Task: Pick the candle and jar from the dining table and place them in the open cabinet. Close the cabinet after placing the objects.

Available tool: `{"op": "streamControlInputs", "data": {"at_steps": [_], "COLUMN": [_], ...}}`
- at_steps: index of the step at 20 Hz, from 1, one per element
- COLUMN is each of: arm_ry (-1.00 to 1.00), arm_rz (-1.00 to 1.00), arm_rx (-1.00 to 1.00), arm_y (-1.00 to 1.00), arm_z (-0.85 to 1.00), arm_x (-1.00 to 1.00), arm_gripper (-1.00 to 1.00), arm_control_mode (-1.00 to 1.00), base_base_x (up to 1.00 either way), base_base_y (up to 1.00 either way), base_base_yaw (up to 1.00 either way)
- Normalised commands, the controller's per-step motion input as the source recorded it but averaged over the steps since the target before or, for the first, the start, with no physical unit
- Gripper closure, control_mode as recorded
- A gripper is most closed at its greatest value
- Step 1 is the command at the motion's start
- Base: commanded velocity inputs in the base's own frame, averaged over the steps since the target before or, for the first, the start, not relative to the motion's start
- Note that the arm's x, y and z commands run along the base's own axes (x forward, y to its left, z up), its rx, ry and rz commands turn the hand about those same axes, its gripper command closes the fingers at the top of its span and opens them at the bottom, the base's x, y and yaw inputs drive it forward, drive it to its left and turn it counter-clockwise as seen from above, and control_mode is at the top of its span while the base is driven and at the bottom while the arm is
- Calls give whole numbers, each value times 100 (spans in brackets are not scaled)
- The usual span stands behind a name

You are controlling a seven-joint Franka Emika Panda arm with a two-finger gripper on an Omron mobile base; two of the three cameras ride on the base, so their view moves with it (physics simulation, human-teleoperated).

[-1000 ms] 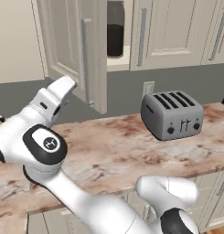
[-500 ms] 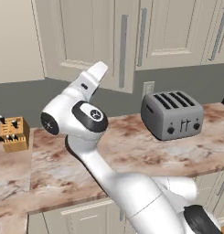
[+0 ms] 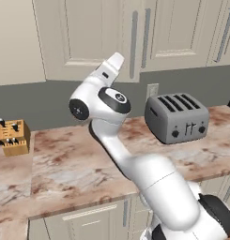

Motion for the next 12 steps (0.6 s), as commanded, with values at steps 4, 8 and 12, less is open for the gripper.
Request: {"op": "streamControlInputs", "data": {"at_steps": [4, 8, 12], "arm_ry": [5, 9, 13], "arm_rz": [6, 6, 7], "arm_rx": [3, 3, 3], "arm_y": [-51, -41, -34], "arm_z": [8, 1, 0], "arm_x": [67, 74, 86], "arm_gripper": [-100, -100, -100], "arm_control_mode": [-100, -100, -100], "base_base_x": [0, 0, 0], "base_base_y": [0, 0, 0], "base_base_yaw": [0, 0, 0]}}
